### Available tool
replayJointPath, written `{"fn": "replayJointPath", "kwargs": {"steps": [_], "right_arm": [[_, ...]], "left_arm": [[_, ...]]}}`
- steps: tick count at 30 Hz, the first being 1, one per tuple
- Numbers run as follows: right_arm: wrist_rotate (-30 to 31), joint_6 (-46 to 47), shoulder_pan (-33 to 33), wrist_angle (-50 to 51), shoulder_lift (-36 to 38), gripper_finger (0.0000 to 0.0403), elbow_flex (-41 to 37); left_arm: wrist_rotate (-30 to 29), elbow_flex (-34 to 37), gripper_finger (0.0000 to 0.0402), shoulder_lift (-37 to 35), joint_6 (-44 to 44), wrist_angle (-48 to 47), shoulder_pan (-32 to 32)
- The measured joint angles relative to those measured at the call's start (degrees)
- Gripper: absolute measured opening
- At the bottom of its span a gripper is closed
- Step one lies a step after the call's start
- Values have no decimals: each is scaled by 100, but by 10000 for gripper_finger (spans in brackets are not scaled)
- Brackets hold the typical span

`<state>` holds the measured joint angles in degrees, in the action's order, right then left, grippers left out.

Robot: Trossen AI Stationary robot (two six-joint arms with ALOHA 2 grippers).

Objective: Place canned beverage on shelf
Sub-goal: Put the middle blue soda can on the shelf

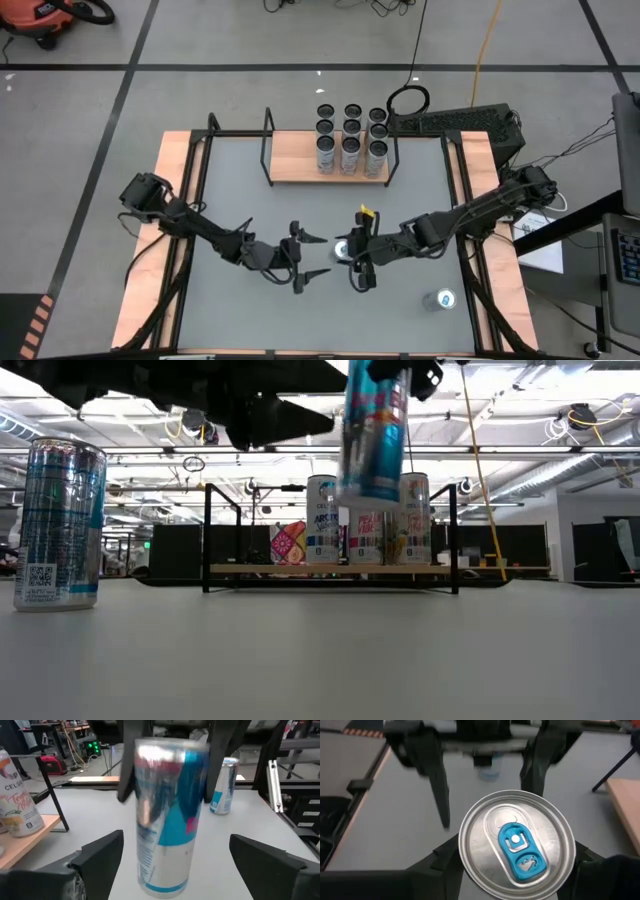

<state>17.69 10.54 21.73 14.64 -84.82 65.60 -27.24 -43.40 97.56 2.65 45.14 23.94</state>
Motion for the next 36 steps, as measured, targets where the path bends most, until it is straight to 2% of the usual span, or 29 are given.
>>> {"fn": "replayJointPath", "kwargs": {"steps": [7,14,19,22,29,36], "right_arm": [[-2,-296,-155,-434,2,188,2],[-2,-373,-333,-542,2,189,2],[-38,-441,-437,-610,2,189,2],[-297,-459,-499,-660,2,189,2],[-282,-454,-522,-663,2,189,2],[-293,-198,-485,-610,2,211,2]], "left_arm": [[-11,-11,366,244,115,560,-162],[-83,-11,362,258,261,489,-337],[-136,-11,334,258,298,466,-456],[-131,-11,309,258,296,467,-481],[-123,-11,254,258,289,400,-504],[111,-13,241,258,313,389,-502]]}}
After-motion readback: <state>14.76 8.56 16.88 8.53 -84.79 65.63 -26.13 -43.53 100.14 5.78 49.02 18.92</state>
